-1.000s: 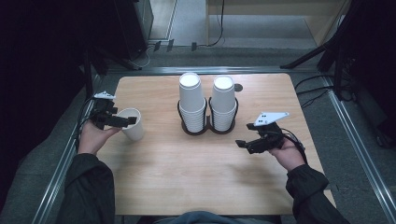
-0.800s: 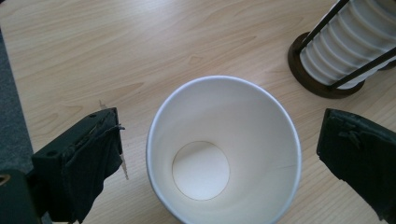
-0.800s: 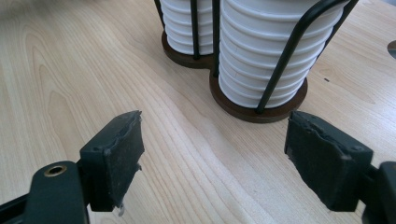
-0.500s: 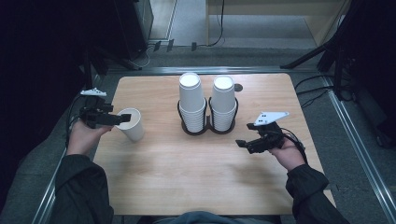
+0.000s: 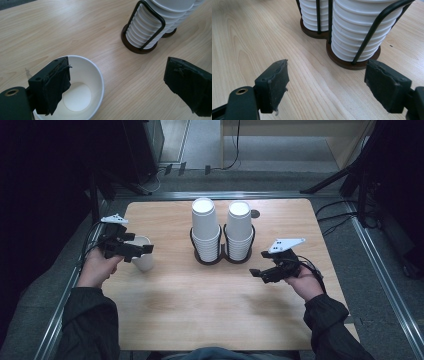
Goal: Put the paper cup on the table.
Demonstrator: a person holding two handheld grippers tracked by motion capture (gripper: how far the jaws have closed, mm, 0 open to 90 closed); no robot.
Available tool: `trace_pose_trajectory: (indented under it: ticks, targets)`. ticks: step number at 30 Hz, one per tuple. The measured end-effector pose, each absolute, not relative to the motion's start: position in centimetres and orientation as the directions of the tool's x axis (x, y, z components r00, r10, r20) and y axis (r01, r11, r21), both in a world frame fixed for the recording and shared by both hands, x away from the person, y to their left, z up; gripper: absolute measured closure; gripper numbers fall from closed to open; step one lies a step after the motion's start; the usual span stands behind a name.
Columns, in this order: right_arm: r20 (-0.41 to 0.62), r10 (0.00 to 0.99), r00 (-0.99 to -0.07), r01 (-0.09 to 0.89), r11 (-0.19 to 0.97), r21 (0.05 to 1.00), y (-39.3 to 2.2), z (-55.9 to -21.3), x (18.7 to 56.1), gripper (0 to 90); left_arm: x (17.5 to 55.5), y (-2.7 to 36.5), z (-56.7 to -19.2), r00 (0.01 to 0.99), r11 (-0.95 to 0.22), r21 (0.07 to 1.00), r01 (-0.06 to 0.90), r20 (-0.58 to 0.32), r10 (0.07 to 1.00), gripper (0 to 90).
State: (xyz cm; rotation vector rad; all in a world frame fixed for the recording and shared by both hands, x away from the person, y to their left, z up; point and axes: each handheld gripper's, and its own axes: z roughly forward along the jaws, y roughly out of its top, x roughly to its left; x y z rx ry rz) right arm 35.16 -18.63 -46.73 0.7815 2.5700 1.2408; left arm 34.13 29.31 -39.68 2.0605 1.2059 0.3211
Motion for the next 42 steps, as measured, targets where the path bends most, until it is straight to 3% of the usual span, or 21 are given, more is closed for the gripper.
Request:
trace_pose_trajectory:
  ticks: [21, 42]
  targets:
    - [0.065, 0.519, -0.852, 0.376, 0.521, 0.767, -18.7, -46.8, 35.3, 20.1, 33.3, 22.3, -40.6, 0.631, -0.407, 0.695, 0.593, -0.088, 0.770, 6.8]
    - [0.067, 0.507, -0.859, 0.377, 0.541, 0.751, -18.3, -47.1, 35.4, 20.1, 32.6, 17.1, -43.3, 0.663, -0.411, 0.719, 0.561, -0.092, 0.743, 6.8]
